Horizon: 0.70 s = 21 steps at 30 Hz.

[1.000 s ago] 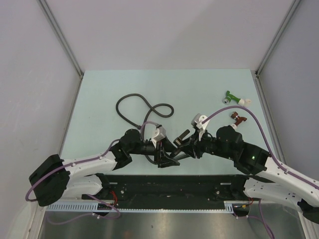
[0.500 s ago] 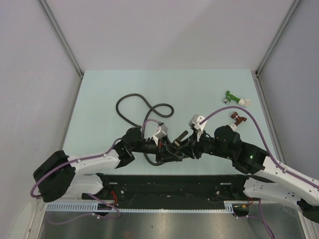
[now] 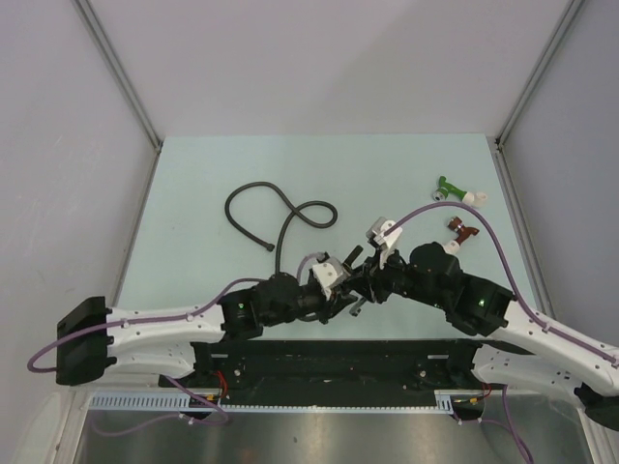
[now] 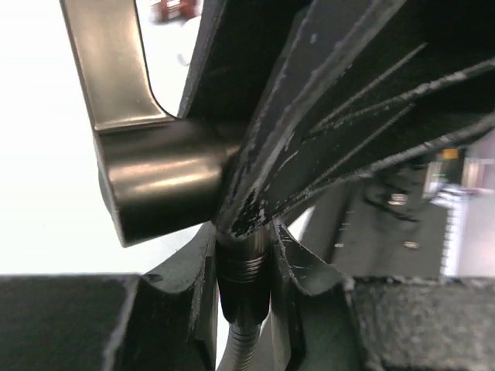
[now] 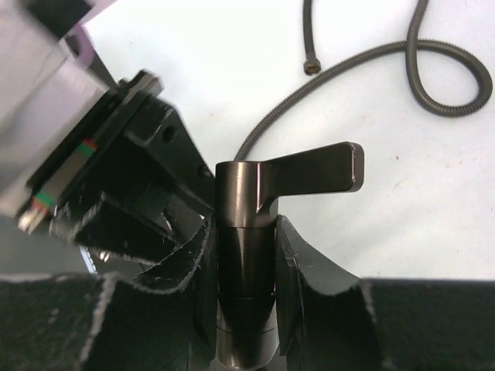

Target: Install the water faucets

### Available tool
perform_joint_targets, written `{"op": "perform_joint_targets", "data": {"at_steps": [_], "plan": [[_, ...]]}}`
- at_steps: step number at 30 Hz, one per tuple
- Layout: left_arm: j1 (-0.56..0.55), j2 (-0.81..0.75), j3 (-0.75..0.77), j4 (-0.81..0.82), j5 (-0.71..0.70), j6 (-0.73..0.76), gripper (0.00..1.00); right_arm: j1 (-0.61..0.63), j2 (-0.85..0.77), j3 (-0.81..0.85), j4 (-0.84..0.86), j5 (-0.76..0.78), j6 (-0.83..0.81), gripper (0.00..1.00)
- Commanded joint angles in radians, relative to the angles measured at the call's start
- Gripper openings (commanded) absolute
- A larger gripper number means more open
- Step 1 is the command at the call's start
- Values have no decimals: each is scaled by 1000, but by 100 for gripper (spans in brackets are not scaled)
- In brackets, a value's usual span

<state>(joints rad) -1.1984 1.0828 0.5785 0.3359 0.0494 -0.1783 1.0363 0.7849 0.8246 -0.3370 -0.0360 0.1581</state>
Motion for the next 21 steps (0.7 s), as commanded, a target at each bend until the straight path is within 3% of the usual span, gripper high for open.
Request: {"op": "perform_joint_targets", "data": {"at_steps": [1,7,11,15,21], "plan": [[-171,95,151,-84,-602,161,0,8,22,19,90,36,70,0],[-283,257,260,-98,-1022,256,0,7,34,19,62,111,126,0],[-331,367,308,15,-1259,394,0,4,45,21,46,145,156,0],[-362,427,297,173,-1281,500,4,2,53,19,39,150,166,0],[-369,329,222,239,-1168,464,35,-10,16,19,13,171,158,0]]}}
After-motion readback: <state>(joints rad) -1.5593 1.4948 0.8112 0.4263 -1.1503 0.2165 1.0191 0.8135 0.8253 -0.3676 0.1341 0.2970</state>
